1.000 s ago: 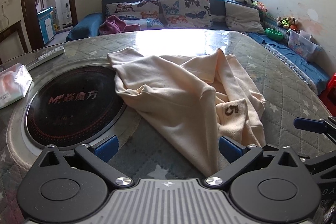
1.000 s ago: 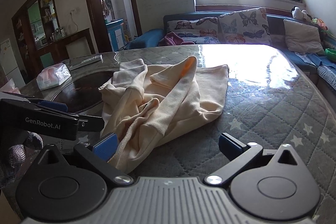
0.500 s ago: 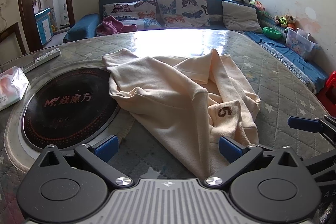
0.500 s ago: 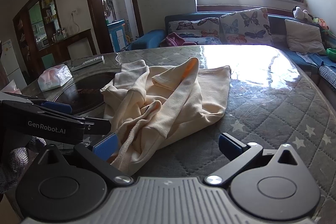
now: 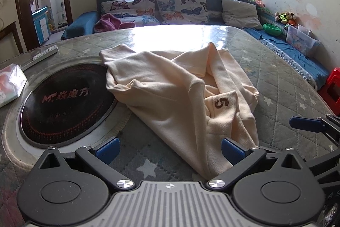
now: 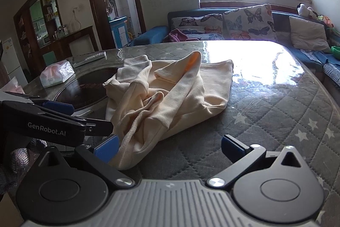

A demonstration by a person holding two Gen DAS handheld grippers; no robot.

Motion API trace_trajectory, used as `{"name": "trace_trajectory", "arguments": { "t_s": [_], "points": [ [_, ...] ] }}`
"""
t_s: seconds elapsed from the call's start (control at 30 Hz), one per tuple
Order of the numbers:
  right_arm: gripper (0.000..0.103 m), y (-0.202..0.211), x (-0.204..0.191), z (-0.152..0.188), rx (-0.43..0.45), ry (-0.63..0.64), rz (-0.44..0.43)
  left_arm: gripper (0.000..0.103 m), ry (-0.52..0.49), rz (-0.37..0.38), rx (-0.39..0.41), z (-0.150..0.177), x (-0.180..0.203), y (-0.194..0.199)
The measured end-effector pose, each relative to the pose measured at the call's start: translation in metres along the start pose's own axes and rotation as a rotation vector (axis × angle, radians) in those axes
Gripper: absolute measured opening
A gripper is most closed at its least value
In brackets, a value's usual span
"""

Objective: Fold clothes
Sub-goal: 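Move both grippers toward the crumpled cream sweatshirt on the table, then close the left gripper on the sweatshirt while the right gripper grasps its hem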

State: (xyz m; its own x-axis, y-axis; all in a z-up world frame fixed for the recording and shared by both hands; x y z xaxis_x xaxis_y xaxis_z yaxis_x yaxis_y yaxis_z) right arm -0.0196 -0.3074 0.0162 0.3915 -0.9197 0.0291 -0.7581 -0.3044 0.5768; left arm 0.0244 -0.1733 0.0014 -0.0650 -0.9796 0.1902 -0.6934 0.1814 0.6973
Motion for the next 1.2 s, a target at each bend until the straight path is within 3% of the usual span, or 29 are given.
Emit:
{"name": "trace_trajectory", "arguments": {
  "t_s": [0.3,0.6,0.77,0.9,1.03,1.07,1.13,1.2],
  "points": [
    [0.103,-0.007,0.014,-0.011,-0.013,0.014,0.030,0.101,0.005,0.025,0.051,-0.032,0.006,-0.003],
    [0.103,-0.019,0.041,-0.049,0.011,0.046,0.055,0.086,0.047,0.021,0.006,-0.073,0.009,-0.048],
    [0.098,-0.044,0.056,-0.071,-0.007,0.040,0.035,0.084,0.070,0.018,-0.020,-0.095,0.011,-0.073],
    [0.087,-0.071,0.067,-0.086,-0.031,0.029,0.017,0.070,0.061,0.032,-0.061,-0.094,0.010,-0.092],
    [0.075,-0.100,0.070,-0.098,-0.057,0.028,-0.009,0.041,0.085,0.047,-0.114,-0.087,0.000,-0.106],
    [0.074,-0.107,0.070,-0.100,-0.066,0.031,-0.017,0.039,0.084,0.052,-0.114,-0.086,-0.001,-0.105],
    [0.065,-0.122,0.071,-0.102,-0.085,0.032,-0.031,0.022,0.080,0.063,-0.108,-0.086,-0.004,-0.103],
    [0.059,-0.135,0.071,-0.104,-0.104,0.031,-0.040,0.013,0.083,0.071,-0.099,-0.085,-0.008,-0.099]
  ]
}}
Point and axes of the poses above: each gripper's, at about its wrist camera, not at the fingertips, and y roughly against the way its jaws point, x to its right, z to its underside, the point moved 6 cm from there along -y, roughly the way its jaws point, and after that the axes turned 13 degrees about y, right-handed, at the moved point
